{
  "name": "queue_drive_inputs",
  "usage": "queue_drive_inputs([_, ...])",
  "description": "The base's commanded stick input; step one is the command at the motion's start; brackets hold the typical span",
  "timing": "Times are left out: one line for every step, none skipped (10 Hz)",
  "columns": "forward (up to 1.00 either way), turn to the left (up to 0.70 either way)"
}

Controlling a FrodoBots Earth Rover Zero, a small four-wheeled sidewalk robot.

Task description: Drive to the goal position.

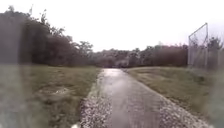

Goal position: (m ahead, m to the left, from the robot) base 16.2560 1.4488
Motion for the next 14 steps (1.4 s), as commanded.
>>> queue_drive_inputs([0.70,0.00])
queue_drive_inputs([0.70,0.00])
queue_drive_inputs([0.70,0.00])
queue_drive_inputs([0.70,0.00])
queue_drive_inputs([0.70,0.00])
queue_drive_inputs([0.70,0.00])
queue_drive_inputs([0.70,0.00])
queue_drive_inputs([0.70,0.00])
queue_drive_inputs([0.70,0.00])
queue_drive_inputs([0.70,0.00])
queue_drive_inputs([0.70,0.00])
queue_drive_inputs([0.70,0.00])
queue_drive_inputs([0.70,0.00])
queue_drive_inputs([0.70,0.00])
